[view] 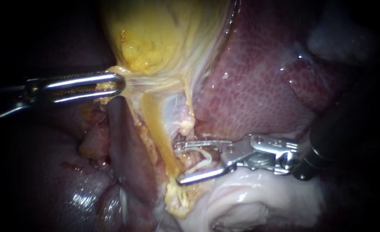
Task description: Clipping first clip left tube
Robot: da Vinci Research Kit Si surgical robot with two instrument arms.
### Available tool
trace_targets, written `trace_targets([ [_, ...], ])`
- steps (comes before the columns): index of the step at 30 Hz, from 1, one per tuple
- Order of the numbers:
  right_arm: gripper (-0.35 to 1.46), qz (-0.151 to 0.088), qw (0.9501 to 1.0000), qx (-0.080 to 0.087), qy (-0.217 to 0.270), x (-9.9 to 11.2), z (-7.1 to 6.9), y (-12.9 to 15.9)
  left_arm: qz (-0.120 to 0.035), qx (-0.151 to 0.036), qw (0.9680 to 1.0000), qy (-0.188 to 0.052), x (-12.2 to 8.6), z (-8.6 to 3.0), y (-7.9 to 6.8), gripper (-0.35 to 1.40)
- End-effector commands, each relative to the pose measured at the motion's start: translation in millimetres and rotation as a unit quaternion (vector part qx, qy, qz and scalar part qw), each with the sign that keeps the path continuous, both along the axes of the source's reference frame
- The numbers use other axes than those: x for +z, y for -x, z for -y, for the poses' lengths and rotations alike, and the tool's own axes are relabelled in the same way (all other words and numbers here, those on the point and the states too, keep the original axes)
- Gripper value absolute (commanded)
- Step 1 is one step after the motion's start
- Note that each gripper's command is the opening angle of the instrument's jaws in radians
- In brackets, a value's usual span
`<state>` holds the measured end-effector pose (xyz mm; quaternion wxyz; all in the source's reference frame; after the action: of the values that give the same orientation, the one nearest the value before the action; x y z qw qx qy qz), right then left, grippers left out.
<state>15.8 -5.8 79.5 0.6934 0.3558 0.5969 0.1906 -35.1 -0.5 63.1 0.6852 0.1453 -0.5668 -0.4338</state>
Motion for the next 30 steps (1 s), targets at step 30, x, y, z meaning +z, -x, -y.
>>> trace_targets([
  [30,0.58,-0.036,0.9945,-0.08,-0.057,-2.1,3.7,-2.6,0.003,0.006,1.0,0.002,2.9,-1.8,-1.5,-0.35],
])
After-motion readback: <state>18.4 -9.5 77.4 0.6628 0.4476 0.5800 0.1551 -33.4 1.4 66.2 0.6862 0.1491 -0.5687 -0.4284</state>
